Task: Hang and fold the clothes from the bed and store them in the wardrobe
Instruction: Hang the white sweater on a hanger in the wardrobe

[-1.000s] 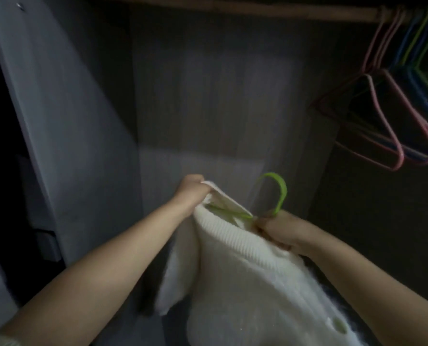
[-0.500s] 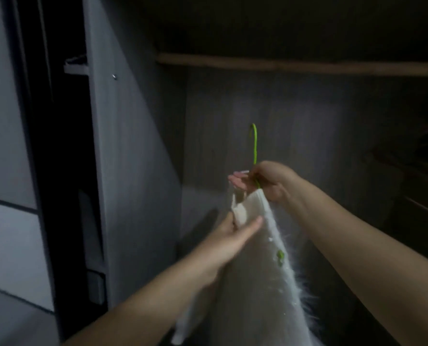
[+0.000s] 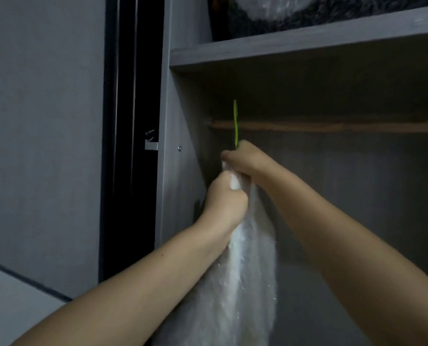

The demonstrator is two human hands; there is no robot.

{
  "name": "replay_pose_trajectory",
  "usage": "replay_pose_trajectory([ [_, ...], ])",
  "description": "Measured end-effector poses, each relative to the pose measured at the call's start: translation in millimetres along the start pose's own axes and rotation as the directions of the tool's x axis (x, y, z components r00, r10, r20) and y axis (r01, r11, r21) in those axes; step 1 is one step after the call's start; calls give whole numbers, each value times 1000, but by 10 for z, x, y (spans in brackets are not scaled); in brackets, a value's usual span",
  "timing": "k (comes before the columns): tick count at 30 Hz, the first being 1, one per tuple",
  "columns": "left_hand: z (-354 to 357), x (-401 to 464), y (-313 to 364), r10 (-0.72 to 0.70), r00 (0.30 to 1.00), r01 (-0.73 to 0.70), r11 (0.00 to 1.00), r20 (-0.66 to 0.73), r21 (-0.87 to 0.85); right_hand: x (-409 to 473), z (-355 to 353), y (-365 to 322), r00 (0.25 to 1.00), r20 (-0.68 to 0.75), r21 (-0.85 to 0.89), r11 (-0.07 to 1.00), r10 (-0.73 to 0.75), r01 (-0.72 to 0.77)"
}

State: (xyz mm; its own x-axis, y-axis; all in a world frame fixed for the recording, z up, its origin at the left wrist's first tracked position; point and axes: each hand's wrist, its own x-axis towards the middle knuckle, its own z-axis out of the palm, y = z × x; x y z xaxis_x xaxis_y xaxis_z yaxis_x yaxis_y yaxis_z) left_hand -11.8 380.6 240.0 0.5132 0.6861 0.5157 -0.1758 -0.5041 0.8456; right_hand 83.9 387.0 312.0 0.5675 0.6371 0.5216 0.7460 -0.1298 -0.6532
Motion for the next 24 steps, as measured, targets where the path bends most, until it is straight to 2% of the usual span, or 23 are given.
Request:
replay_pose_trajectory([
  [3,-54,455,38,3,997,7,992,-79,130,236,87,-165,998,21,-159,986,-53,56],
  [7,-98,768,-105,-39,999,47,890,-27,454,464,319,-4,1000,31,-232,973,-3,10],
  [10,-126,773,-339,-114,993,109,886,-14,450,506,565,204,999,41,-236,972,14,-4],
  [15,-214,756,-453,-78,997,62,895,19,443,567,573,349,995,83,-120,991,-45,55],
  [18,-261,686,-465,-75,996,39,833,43,552,480,455,472,982,159,-12,995,-98,101],
  [20,-287,627,-462,-52,996,-17,678,71,735,364,360,643,982,142,-52,990,-124,132],
  [22,-286,547,-446,82,992,-122,360,99,925,220,254,854,994,67,-190,977,-85,97],
  [23,-249,496,-430,179,974,-173,206,137,963,135,198,950,997,24,-258,963,-72,76],
  [24,-165,430,-411,256,949,-220,115,185,969,41,130,1056,998,-16,-318,946,-68,59],
])
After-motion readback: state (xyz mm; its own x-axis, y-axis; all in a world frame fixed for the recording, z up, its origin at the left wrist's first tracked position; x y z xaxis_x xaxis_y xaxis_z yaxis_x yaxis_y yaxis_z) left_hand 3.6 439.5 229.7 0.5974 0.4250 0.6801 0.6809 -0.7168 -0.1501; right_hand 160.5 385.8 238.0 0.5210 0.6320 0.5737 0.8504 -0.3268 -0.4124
